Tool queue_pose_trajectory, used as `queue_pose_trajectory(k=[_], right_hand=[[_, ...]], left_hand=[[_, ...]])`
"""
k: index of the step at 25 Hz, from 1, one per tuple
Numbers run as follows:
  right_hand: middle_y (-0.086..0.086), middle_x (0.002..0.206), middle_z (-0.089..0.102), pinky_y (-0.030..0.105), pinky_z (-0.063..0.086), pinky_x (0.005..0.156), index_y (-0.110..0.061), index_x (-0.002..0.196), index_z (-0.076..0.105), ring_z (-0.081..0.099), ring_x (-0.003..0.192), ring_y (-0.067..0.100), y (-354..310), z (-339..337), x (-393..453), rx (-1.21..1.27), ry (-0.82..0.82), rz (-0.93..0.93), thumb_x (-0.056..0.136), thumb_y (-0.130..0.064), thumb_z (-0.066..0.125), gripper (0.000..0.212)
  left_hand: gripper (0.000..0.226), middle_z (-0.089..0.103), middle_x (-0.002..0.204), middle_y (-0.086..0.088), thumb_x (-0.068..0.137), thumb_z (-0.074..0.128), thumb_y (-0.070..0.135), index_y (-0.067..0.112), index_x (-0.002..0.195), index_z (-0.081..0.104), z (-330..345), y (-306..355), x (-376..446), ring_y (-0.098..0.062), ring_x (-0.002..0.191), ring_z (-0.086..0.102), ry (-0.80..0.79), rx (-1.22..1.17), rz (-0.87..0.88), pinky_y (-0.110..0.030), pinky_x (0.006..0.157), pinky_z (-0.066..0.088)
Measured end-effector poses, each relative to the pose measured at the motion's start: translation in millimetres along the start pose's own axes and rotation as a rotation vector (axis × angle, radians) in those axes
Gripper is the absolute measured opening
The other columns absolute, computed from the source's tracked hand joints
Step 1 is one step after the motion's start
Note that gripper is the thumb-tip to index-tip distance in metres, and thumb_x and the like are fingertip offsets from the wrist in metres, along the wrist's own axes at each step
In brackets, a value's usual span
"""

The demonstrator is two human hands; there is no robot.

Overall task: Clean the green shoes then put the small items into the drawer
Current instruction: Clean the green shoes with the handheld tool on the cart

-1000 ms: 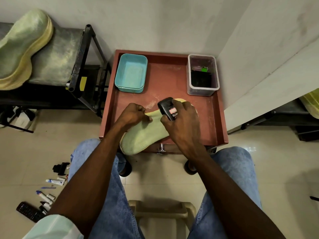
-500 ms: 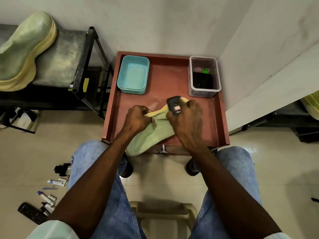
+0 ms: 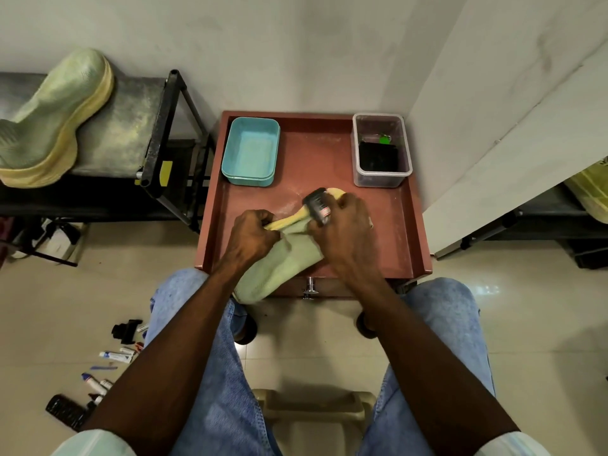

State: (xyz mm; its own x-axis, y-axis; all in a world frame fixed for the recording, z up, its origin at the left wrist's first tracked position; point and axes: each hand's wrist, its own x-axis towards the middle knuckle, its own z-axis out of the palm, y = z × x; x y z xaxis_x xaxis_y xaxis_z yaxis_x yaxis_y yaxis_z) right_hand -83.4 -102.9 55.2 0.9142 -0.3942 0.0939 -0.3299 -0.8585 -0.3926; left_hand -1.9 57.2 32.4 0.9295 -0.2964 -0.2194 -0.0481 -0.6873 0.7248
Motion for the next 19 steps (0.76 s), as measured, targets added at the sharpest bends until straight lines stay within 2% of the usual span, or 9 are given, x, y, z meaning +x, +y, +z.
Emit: queue_pose_trajectory(k=[2, 3, 6, 8, 12, 13, 16, 17, 19], right_hand=[[0.009, 0.115, 0.056, 0.039, 0.049, 0.082, -0.025, 0.127, 0.055, 0.049, 0.103, 0.024, 28, -14, 11, -0.002, 0.076, 0.164, 0.082, -0.055, 0.053, 0.055], [0.01, 0.115, 0.056, 0.039, 0.048, 0.083, -0.025, 0.128, 0.056, 0.049, 0.103, 0.024, 30, -13, 11, 0.038, 0.072, 0.185, 0.081, -0.054, 0.055, 0.055], [0.017, 0.108, 0.058, 0.042, 0.047, 0.083, -0.017, 0.125, 0.063, 0.051, 0.102, 0.033, -16, 9, -6, 0.17, -0.052, -0.039, 0.076, -0.041, 0.07, 0.055], [0.017, 0.107, 0.059, 0.041, 0.045, 0.083, -0.016, 0.125, 0.063, 0.053, 0.101, 0.034, -22, 11, -6, 0.144, -0.072, -0.138, 0.076, -0.04, 0.071, 0.055], [0.012, 0.117, 0.056, 0.035, 0.042, 0.084, -0.02, 0.127, 0.057, 0.05, 0.105, 0.027, 21, -11, 11, -0.001, 0.093, 0.182, 0.081, -0.047, 0.061, 0.053], [0.013, 0.115, 0.056, 0.037, 0.043, 0.083, -0.019, 0.125, 0.058, 0.05, 0.104, 0.028, 15, -7, 9, 0.022, 0.09, 0.153, 0.08, -0.046, 0.062, 0.053], [0.017, 0.106, 0.06, 0.042, 0.044, 0.083, -0.016, 0.122, 0.063, 0.054, 0.099, 0.035, -29, 16, -8, 0.148, -0.051, -0.106, 0.074, -0.04, 0.068, 0.054], [0.017, 0.107, 0.06, 0.042, 0.043, 0.084, -0.017, 0.122, 0.063, 0.054, 0.099, 0.035, -27, 16, -6, 0.115, -0.052, -0.121, 0.075, -0.041, 0.067, 0.054], [0.012, 0.114, 0.058, 0.04, 0.042, 0.088, -0.022, 0.125, 0.06, 0.052, 0.104, 0.03, 5, 3, 10, -0.038, 0.024, 0.024, 0.079, -0.05, 0.059, 0.054]], left_hand=[[0.031, 0.071, 0.089, -0.008, 0.071, 0.08, 0.009, 0.003, 0.1, 0.073, 0, -2, 0, -0.017, 0.077, 0.061, 0.007, 0.004, 0.0, -0.023, 0.068, 0.045], [0.03, 0.07, 0.087, -0.006, 0.071, 0.08, 0.01, 0.004, 0.1, 0.073, 1, -1, -1, -0.018, 0.076, 0.061, 0.005, 0.007, 0.001, -0.023, 0.067, 0.045], [0.022, 0.072, 0.084, -0.007, 0.074, 0.076, 0.007, 0.007, 0.096, 0.074, 1, -2, -1, -0.025, 0.078, 0.067, 0.005, -0.02, -0.005, -0.033, 0.067, 0.053], [0.022, 0.072, 0.085, -0.007, 0.075, 0.075, 0.006, 0.007, 0.097, 0.075, -1, -3, 0, -0.025, 0.079, 0.067, -0.002, -0.024, -0.007, -0.033, 0.067, 0.054], [0.026, 0.067, 0.085, -0.005, 0.073, 0.08, 0.007, 0.004, 0.097, 0.073, 1, -2, 0, -0.014, 0.073, 0.059, -0.001, -0.053, 0.001, -0.022, 0.066, 0.043], [0.021, 0.067, 0.083, -0.004, 0.073, 0.079, 0.006, 0.006, 0.094, 0.073, 1, 0, -1, -0.013, 0.072, 0.058, -0.006, -0.052, 0.005, -0.022, 0.065, 0.043], [0.016, 0.071, 0.081, -0.004, 0.077, 0.071, 0.003, 0.008, 0.091, 0.075, 3, -2, 2, -0.015, 0.071, 0.063, -0.027, -0.061, 0.043, -0.026, 0.063, 0.049], [0.017, 0.071, 0.081, -0.004, 0.077, 0.072, 0.004, 0.008, 0.093, 0.075, 3, -3, 2, -0.016, 0.072, 0.063, -0.026, -0.057, 0.043, -0.025, 0.063, 0.049], [0.021, 0.068, 0.081, -0.002, 0.074, 0.078, 0.006, 0.007, 0.094, 0.074, 3, -5, 4, -0.015, 0.073, 0.06, -0.005, -0.064, 0.023, -0.023, 0.063, 0.044]])
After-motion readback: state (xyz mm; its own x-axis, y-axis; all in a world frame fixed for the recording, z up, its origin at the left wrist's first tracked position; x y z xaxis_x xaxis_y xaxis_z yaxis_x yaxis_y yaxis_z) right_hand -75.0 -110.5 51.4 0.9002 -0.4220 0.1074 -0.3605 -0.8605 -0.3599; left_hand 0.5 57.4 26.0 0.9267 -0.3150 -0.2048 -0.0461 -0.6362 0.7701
